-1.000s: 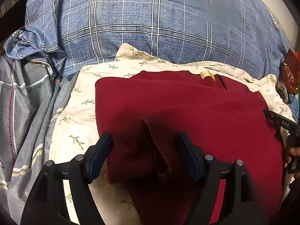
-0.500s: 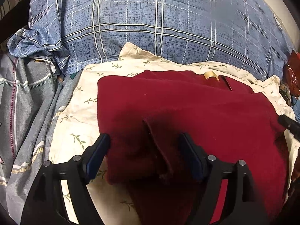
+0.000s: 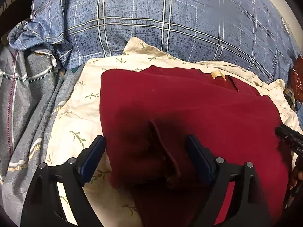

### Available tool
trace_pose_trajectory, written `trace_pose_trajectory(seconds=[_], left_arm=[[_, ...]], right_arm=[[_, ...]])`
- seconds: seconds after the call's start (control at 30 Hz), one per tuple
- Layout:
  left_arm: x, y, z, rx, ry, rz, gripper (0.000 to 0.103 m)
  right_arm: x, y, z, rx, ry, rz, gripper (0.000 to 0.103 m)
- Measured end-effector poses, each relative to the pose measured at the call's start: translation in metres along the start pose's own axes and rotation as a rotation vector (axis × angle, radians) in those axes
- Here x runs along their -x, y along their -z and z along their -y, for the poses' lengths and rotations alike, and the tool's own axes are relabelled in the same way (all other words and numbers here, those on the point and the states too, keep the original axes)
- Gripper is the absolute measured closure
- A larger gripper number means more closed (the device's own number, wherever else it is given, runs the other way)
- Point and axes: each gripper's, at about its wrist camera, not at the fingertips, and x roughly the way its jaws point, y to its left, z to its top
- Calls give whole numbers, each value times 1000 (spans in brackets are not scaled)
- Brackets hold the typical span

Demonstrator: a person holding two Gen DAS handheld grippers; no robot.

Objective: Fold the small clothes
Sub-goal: 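Press the folded sweater flat with both tools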

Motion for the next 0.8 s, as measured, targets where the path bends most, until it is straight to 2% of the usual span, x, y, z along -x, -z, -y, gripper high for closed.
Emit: trace_pose_trajectory(seconds=[0.1,0.23,0.3,0.37,0.57,0.67,0.8], left_arm=[[-1,0,-2,25,12,-8,15],[0,1,1,13,-2,1,15],[1,2,0,16,-2,11,15],[4,3,-1,26,1,18,15],[23,18,-5,53,11,18,15],[38,25,2,37,26,11,15],[69,39,15,11,59,40,15]], right_arm=[[12,-1,6,-16,11,37,40],[-6,0,15,6,37,-34,40],[-11,3,16,22,68,-35,40],[-9,3,19,5,61,-35,40],[25,4,26,-22,12,8,38],[42,9,24,6,12,5,35],[67,23,23,17,-25,6,30]])
